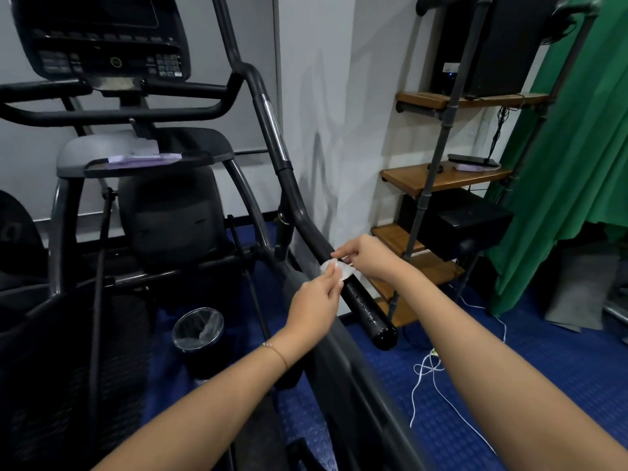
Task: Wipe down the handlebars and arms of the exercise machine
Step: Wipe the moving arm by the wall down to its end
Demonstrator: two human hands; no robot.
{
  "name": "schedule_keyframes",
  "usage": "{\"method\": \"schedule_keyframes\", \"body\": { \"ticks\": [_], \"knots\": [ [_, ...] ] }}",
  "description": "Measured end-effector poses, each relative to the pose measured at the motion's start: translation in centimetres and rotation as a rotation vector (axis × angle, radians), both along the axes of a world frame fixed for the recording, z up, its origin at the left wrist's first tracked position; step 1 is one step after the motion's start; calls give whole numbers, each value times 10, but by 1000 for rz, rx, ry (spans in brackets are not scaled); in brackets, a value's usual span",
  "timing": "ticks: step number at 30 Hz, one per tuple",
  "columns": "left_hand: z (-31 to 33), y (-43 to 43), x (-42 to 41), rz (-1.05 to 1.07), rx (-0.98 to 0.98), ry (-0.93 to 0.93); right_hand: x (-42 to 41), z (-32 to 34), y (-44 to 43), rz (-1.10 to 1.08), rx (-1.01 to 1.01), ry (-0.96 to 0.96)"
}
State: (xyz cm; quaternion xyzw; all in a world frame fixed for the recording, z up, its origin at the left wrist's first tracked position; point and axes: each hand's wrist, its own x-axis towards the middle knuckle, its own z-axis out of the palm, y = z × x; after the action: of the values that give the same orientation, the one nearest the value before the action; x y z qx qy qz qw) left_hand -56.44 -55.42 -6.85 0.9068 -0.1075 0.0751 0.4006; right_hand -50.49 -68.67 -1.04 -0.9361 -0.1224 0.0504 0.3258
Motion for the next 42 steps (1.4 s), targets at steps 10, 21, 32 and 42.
{"method": "schedule_keyframes", "body": {
  "ticks": [10,21,32,42],
  "knots": [
    [68,24,27,57,-564,137,-47,6,-10,-205,451,-370],
    [58,9,28,-51,-299,166,-86,0,-32,-186,349,-288],
    [25,46,64,-210,591,-156,-78,-10,-34,148,-194,-274],
    [17,51,71,-254,480,-153,-60,3,-27,388,-438,-315]
  ]
}}
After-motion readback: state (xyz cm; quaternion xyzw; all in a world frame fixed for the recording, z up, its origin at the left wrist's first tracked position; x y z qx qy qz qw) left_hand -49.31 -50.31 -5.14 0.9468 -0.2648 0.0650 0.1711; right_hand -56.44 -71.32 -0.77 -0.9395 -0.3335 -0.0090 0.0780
